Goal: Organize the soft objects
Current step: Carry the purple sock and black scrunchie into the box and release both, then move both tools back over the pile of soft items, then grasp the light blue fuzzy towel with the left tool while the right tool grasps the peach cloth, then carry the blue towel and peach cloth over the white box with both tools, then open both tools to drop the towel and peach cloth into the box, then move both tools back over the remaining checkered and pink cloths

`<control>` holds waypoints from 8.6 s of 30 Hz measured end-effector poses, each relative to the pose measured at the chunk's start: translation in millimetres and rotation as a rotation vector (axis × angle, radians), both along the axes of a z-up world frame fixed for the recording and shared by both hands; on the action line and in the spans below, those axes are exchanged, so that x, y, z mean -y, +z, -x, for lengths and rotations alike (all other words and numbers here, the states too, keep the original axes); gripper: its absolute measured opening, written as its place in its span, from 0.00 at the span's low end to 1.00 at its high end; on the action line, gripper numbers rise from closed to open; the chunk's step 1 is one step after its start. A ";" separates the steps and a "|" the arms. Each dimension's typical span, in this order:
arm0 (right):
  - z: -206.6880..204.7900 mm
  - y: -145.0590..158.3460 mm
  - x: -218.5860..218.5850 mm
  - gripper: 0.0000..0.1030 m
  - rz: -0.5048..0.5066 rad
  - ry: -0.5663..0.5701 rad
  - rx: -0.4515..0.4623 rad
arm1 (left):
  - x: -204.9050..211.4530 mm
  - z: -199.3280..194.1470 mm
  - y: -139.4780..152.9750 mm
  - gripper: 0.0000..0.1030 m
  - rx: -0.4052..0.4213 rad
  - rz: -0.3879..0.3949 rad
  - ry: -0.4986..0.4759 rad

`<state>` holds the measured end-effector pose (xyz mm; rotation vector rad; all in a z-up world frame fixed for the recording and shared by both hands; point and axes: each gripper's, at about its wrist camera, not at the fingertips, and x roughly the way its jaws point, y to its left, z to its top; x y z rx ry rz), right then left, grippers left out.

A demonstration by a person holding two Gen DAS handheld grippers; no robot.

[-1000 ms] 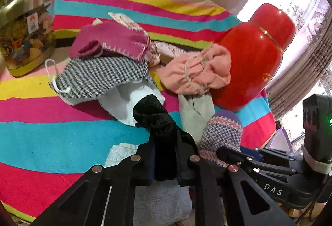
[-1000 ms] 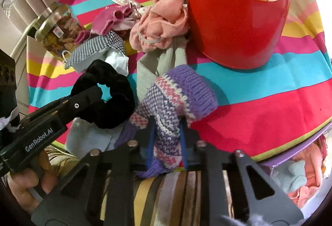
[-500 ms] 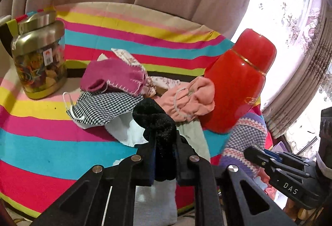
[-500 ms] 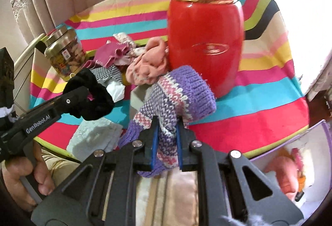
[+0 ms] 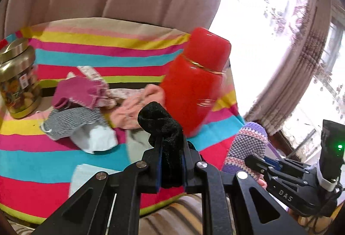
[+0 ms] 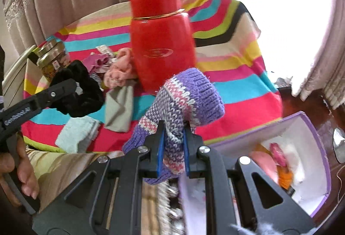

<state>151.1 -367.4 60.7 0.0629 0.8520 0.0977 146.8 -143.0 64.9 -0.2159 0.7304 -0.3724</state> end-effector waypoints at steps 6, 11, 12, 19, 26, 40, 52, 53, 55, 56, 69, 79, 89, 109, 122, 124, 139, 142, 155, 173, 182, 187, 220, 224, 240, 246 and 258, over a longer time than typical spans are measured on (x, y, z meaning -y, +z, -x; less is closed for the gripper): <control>21.1 2.0 32.1 0.17 0.021 -0.054 -0.006 | 31.5 14.8 6.0 0.14 -0.001 0.001 -0.076; 39.7 3.1 54.4 0.17 0.035 -0.083 -0.012 | 53.3 28.3 10.1 0.14 -0.003 0.006 -0.133; 44.3 2.9 59.7 0.17 0.037 -0.087 -0.016 | 56.8 31.1 10.6 0.14 -0.006 0.009 -0.143; 80.2 -2.3 98.4 0.18 0.039 -0.110 -0.061 | 90.3 56.5 13.6 0.14 -0.039 0.036 -0.249; 108.5 -11.7 131.8 0.19 0.031 -0.139 -0.119 | 127.0 77.0 9.9 0.14 -0.103 0.067 -0.381; 119.1 -15.1 145.9 0.43 0.040 -0.155 -0.164 | 139.4 83.9 4.0 0.54 -0.160 0.081 -0.461; 102.9 -16.2 107.6 0.50 0.018 -0.074 -0.172 | 106.0 74.2 2.2 0.54 -0.162 0.076 -0.356; 100.7 -15.3 103.4 0.52 0.019 -0.067 -0.169 | 98.7 72.3 1.8 0.54 -0.163 0.076 -0.338; 95.5 -14.5 94.4 0.53 0.019 -0.052 -0.166 | 84.2 68.3 0.6 0.54 -0.167 0.082 -0.305; 93.2 -14.6 89.8 0.53 0.019 -0.042 -0.166 | 74.7 66.0 -0.6 0.54 -0.172 0.085 -0.282; 52.4 -22.5 26.9 0.59 0.021 0.081 -0.187 | -47.1 41.8 -28.8 0.54 -0.254 0.071 0.043; 22.7 -26.0 -5.3 0.62 0.030 0.134 -0.188 | -96.6 24.1 -60.3 0.67 -0.385 0.006 0.202; -5.2 -36.1 -36.0 0.66 0.026 0.175 -0.210 | -96.0 -1.2 -85.2 0.69 -0.475 -0.074 0.169; -81.0 -37.0 -97.4 0.71 -0.090 0.045 -0.198 | -90.9 0.6 -99.3 0.26 -0.446 -0.080 0.105; -126.6 -44.9 -124.3 0.71 -0.235 -0.245 -0.085 | -126.5 14.6 -93.4 0.15 -0.388 0.080 0.140; -131.4 -48.9 -125.6 0.71 -0.252 -0.270 -0.079 | -133.0 20.2 -89.3 0.14 -0.368 0.105 0.151; -159.3 -66.8 -131.8 0.52 -0.284 -0.360 -0.047 | -175.6 21.6 -64.9 0.14 -0.151 0.265 0.305; -162.1 -66.2 -134.7 0.35 -0.283 -0.319 -0.041 | -175.0 20.5 -66.7 0.14 -0.148 0.267 0.306; -126.0 -36.2 -124.1 0.22 -0.290 -0.175 0.029 | -171.3 29.5 -53.6 0.14 -0.065 0.267 0.305; -29.2 26.8 -31.8 0.22 -0.216 -0.141 0.171 | -123.4 44.3 -9.8 0.14 0.019 0.233 0.182; 25.8 18.4 67.5 0.22 -0.134 -0.254 0.121 | -45.3 47.8 12.5 0.14 -0.001 0.234 -0.035; 52.0 5.2 117.8 0.22 -0.088 -0.336 0.058 | 6.5 49.8 15.1 0.14 -0.037 0.240 -0.159; 112.4 -45.5 239.2 0.64 0.009 -0.546 -0.197 | 111.2 31.7 -24.8 0.47 -0.266 0.172 -0.296; 107.4 -40.7 229.5 0.64 0.017 -0.524 -0.179 | 110.2 30.9 -23.1 0.47 -0.264 0.185 -0.285; 72.0 -20.6 136.9 0.64 0.026 -0.287 -0.118 | 34.4 27.2 -14.4 0.47 -0.227 0.235 -0.105; 54.1 -15.4 97.5 0.64 0.012 -0.190 -0.109 | -20.3 25.3 -22.6 0.47 -0.242 0.273 0.020; 8.2 -8.2 7.1 0.67 -0.028 -0.017 -0.103 | -87.3 23.6 -35.7 0.47 -0.253 0.298 0.168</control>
